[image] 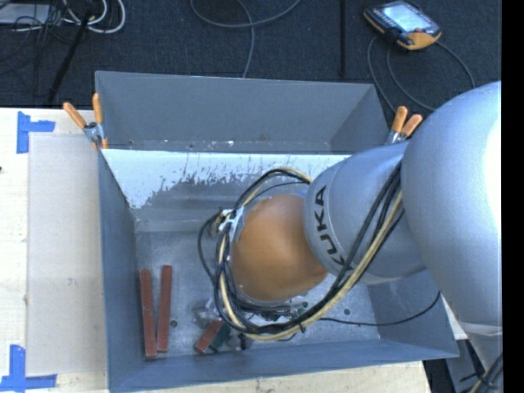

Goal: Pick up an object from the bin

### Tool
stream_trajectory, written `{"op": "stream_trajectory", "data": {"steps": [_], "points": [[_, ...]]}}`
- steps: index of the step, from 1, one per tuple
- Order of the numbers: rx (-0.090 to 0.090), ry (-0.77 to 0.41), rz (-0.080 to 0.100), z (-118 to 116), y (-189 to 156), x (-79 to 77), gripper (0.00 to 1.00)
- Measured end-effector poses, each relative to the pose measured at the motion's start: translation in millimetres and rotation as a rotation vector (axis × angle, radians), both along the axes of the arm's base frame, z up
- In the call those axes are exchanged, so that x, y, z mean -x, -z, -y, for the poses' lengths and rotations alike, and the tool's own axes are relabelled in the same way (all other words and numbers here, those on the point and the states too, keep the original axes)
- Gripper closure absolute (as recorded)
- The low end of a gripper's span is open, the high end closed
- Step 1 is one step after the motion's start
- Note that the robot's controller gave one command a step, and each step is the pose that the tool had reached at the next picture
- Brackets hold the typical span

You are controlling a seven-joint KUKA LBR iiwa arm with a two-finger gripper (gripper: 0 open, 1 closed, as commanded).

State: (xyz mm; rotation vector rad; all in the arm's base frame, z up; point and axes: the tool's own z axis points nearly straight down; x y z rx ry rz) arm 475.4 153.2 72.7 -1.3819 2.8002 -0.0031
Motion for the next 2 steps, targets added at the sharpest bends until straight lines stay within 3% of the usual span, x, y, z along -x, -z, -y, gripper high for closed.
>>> {"op": "stream_trajectory", "data": {"steps": [1,2], "points": [[0.000,0.001,0.000,0,0,0.0,1.00],[0.002,0.007,-0.010,-30,-176,-34.0,1.00]]}}
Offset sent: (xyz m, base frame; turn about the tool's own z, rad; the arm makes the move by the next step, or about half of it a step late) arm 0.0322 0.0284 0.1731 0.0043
